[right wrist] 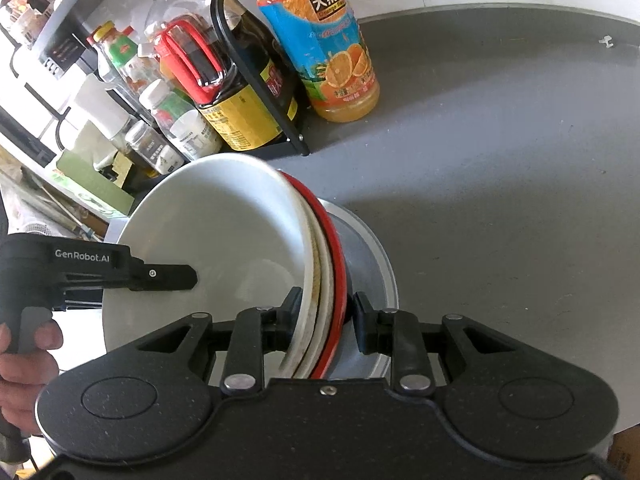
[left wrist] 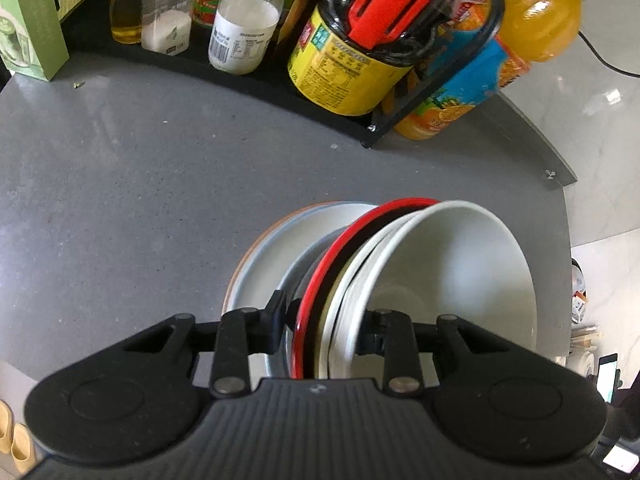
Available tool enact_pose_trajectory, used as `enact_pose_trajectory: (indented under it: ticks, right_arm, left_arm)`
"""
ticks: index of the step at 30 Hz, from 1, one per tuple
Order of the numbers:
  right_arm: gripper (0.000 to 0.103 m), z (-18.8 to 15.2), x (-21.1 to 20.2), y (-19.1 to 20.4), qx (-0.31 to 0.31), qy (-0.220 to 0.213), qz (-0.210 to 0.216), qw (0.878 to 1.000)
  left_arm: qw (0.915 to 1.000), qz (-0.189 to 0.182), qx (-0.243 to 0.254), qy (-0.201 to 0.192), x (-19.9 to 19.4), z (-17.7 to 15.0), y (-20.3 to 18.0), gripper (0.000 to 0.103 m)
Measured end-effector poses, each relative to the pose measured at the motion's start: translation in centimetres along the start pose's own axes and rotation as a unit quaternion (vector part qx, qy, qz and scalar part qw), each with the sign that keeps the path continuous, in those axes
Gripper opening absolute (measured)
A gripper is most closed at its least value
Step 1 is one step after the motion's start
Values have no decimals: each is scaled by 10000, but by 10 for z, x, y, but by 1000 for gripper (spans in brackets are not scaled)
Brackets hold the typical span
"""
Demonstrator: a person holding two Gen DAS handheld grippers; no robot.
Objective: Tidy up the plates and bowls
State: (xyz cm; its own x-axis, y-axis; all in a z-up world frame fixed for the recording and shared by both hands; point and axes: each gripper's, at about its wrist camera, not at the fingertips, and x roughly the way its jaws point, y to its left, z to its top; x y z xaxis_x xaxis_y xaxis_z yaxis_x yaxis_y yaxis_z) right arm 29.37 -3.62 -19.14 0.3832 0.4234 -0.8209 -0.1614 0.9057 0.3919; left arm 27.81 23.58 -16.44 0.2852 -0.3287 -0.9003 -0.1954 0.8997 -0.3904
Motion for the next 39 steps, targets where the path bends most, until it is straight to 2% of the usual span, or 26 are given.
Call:
enact_pose_trajectory:
  ticks: [9, 12, 17, 18, 20, 27, 31, 35, 39]
  right_arm:
    - [31, 2, 1, 2, -33, -9, 28, 10000]
    - [34, 2, 0, 2, -19, 20, 84, 10000]
    - [36, 3, -16, 1, -48, -258, 217, 9994]
    - [38, 4, -19, 1, -34, -317, 207, 9993]
    - [52, 6, -25, 1, -49, -446, 161, 9989]
    - [71, 5, -51, -8, 296, -943, -60, 9951]
    - [84, -2, -64, -14, 382, -1091, -151, 9932]
    - [93, -9, -73, -17, 348, -1183, -199, 9922]
    - [96, -14, -80, -17, 113, -1248, -195, 9919]
  left_arm:
    - [9999, -60, 120, -25, 2, -1, 2, 31]
    - [9997, -18, 213, -134, -5, -4, -4, 39]
    - [9976, 206, 551, -378, -20, -5, -20, 63]
    - [9968, 223, 641, -415, -23, -6, -23, 65]
    - [9956, 232, 774, -474, -28, -7, -28, 71]
    - [9903, 221, 1210, -651, -40, -10, -39, 82]
    - [9890, 279, 1224, -781, -50, -13, -42, 87]
    - [9863, 461, 1215, -1013, -63, -21, -46, 91]
    - [9843, 623, 1158, -1178, -75, -32, -50, 93]
